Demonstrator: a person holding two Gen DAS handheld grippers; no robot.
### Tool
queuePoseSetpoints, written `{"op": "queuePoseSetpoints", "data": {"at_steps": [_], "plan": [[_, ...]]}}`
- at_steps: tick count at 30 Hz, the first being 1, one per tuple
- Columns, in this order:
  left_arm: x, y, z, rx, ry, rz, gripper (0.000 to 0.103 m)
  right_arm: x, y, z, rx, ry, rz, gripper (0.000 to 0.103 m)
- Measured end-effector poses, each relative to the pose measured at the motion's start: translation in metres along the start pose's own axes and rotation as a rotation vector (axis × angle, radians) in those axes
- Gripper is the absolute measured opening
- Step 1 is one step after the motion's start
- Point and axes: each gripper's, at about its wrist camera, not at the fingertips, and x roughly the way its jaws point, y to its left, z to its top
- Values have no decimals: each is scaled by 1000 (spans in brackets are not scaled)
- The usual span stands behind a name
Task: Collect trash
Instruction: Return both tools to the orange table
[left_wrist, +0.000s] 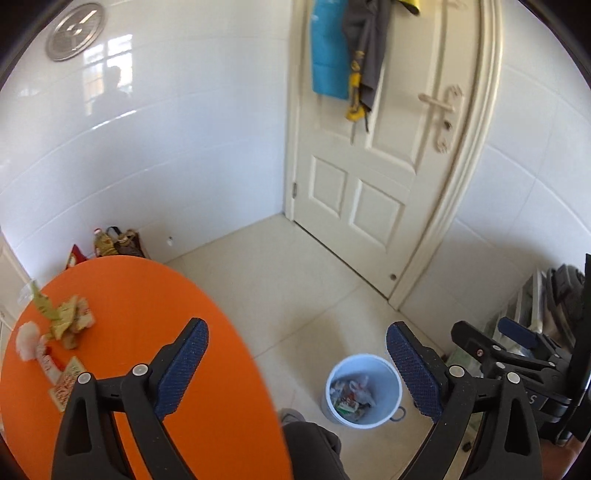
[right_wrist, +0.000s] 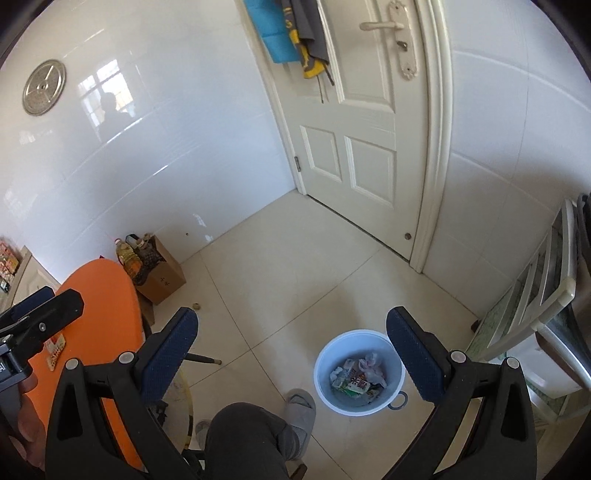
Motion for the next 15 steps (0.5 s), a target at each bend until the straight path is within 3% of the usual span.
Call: {"op": "queuePoseSetpoints", "data": {"at_steps": [15], "plan": [[-199,103,-89,-227,-244,196,98,-60,154,0,-230,-123,238,103]]}}
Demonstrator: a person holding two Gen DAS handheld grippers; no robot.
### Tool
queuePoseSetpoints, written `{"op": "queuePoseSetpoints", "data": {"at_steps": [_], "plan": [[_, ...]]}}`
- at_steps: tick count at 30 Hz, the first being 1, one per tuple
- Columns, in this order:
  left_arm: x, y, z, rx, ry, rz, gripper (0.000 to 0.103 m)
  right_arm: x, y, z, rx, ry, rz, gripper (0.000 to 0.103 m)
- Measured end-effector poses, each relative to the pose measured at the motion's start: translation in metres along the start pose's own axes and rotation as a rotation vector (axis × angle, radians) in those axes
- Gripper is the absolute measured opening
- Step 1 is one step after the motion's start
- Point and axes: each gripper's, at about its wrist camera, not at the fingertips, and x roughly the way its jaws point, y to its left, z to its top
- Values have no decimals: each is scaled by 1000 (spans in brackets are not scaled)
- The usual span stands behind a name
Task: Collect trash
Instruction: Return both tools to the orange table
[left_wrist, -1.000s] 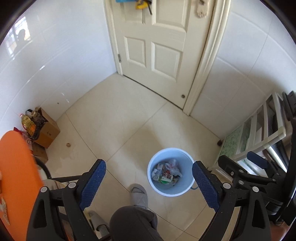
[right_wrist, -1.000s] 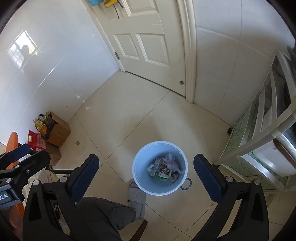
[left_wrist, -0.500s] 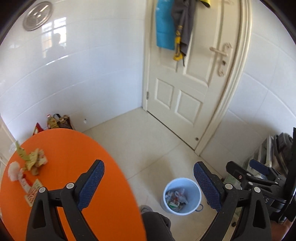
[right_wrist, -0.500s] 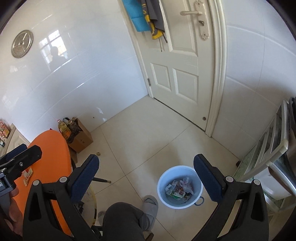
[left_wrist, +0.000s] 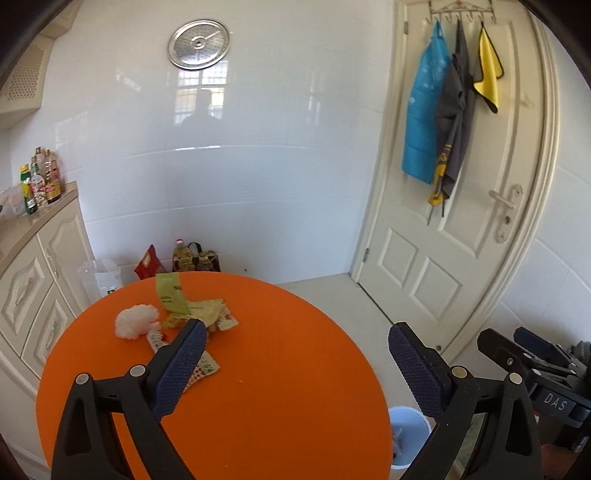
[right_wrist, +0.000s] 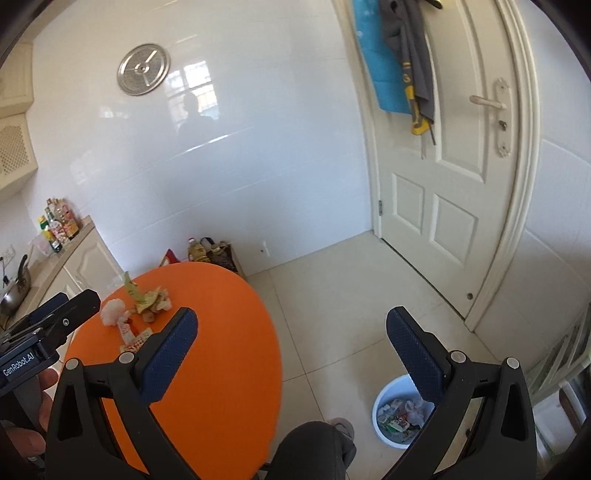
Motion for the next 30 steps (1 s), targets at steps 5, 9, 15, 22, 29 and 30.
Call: {"op": "queuePoseSetpoints", "data": {"at_steps": [5,9,15,22,29,30], "plan": [[-48,26,-15,-38,-67,77,102,-2,59,5,-95,-27,86,103],[-75,33,-32,-71,-105,130,102,-4,101,7,-161,-45,151,103],[-115,61,-56,-127,-140,186,102,-9,144,7,-224,-62,216,103],[-149,99,-86,-195,-150,261,102,0,182,-4,-309,-37,253,103],[-138,115,-96,-234,-93,298,102,35,207,-20,-353,53,273,103],[-134,116,-96,-237,-82,300,102,43,210,-23,-356,71,276,103]]}}
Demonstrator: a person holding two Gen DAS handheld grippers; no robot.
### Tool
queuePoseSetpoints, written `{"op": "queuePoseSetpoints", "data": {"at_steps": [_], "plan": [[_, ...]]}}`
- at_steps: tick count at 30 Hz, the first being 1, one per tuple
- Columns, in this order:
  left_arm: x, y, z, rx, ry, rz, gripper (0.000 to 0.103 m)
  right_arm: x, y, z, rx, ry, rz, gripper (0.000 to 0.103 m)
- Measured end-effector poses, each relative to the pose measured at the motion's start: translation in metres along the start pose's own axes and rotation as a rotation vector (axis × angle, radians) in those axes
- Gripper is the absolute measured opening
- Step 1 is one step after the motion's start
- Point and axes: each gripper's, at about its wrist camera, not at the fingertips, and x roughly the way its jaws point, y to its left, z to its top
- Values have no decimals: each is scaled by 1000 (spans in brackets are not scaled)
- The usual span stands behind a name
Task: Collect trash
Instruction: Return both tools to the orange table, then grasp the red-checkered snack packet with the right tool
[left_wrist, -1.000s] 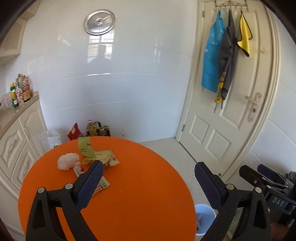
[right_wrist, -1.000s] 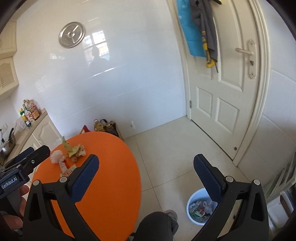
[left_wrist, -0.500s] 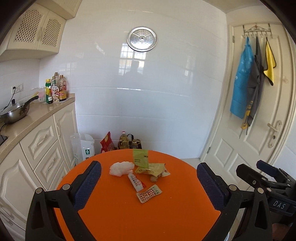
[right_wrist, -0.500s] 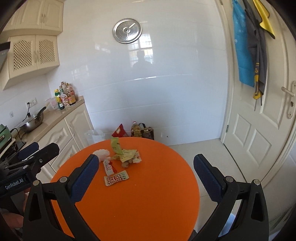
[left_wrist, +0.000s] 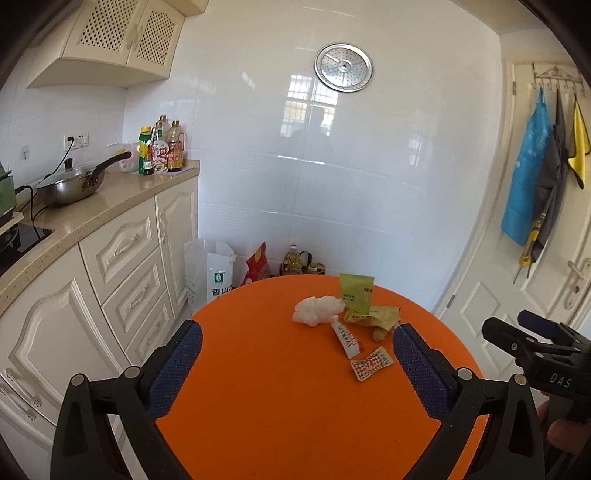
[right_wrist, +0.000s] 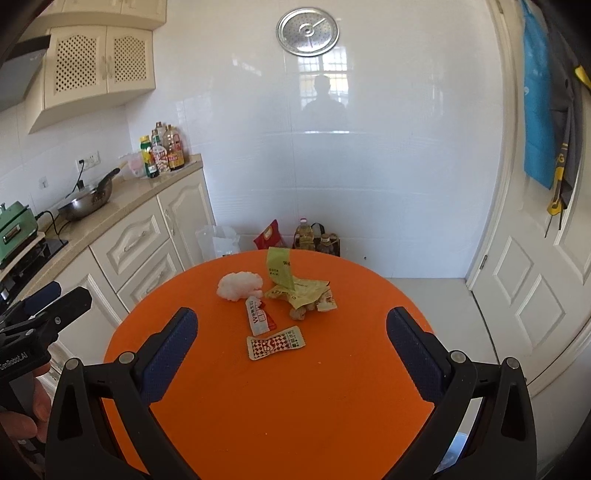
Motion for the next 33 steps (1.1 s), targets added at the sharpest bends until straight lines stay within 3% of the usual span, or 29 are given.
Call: {"op": "queuePoseSetpoints", "data": {"at_steps": [9,14,18,22,23,25,27,33], "plan": [[63,-10,18,-28,100,25,102,90,5,-25,9,189,11,103],[118,14,31,-62,156,33,102,150,6,-45,40,308,7,103],[147,14,36,-68,188,30,102,182,5,-49,118,344,-19,102],[169,8,44,-64,208,16,102,207,5,-49,161,361,-81,93],[173,6,44,-63,210,12,102,214,4,-51,164,379,-100,86],[181,3,47,-60,210,5,102,215,10,-52,110,371,-130,85],[188,0,50,-58,211,0,102,212,12,-54,68,367,-113,82],[204,2,49,-71,222,-16,102,199,-2,-60,48,361,-92,56]]}}
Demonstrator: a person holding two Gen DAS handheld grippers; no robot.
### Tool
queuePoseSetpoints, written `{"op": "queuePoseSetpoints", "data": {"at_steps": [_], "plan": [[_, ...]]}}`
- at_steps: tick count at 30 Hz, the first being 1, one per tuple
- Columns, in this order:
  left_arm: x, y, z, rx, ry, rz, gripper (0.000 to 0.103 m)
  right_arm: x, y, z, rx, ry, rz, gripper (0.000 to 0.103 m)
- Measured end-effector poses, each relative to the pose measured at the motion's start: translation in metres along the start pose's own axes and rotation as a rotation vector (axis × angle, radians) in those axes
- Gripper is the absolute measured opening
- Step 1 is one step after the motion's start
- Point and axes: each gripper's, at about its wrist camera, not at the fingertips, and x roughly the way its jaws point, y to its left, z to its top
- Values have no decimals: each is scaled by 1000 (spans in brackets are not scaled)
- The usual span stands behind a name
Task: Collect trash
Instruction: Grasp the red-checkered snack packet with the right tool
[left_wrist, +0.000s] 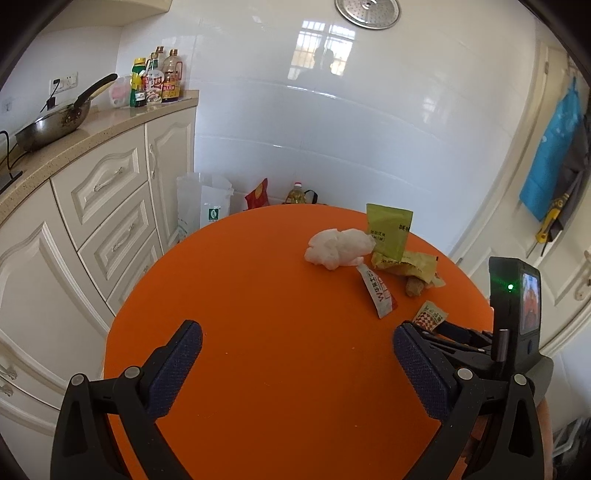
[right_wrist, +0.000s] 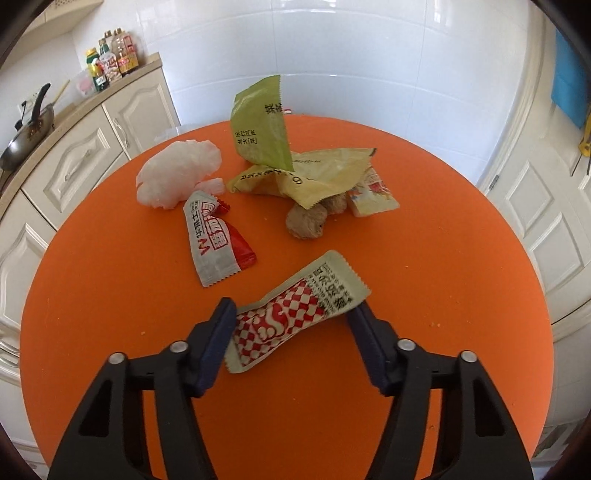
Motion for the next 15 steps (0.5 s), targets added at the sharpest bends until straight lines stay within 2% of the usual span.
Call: {"op": "queuePoseSetpoints", "data": {"at_steps": [2,3,4,8,11,15], "plan": [[2,1,-2,0,4,-4,102,-1,2,0,-5,-6,14,44],[2,2,-4,2,3,-3,102,-2,2,-1,-3,-8,25,32],[0,2,-6,3,0,-2,102,-3,2,-2,-1,-8,38,25],[-6,4,-15,5,-14,5,102,-6,-9,0,48,8,103,22],[-8,5,-20,2,-12,13,102,-3,-10,6,81,3,95,25],[-10,-3,-28,12,-4,22,102,1,1,9,33,-15,61,27]]}}
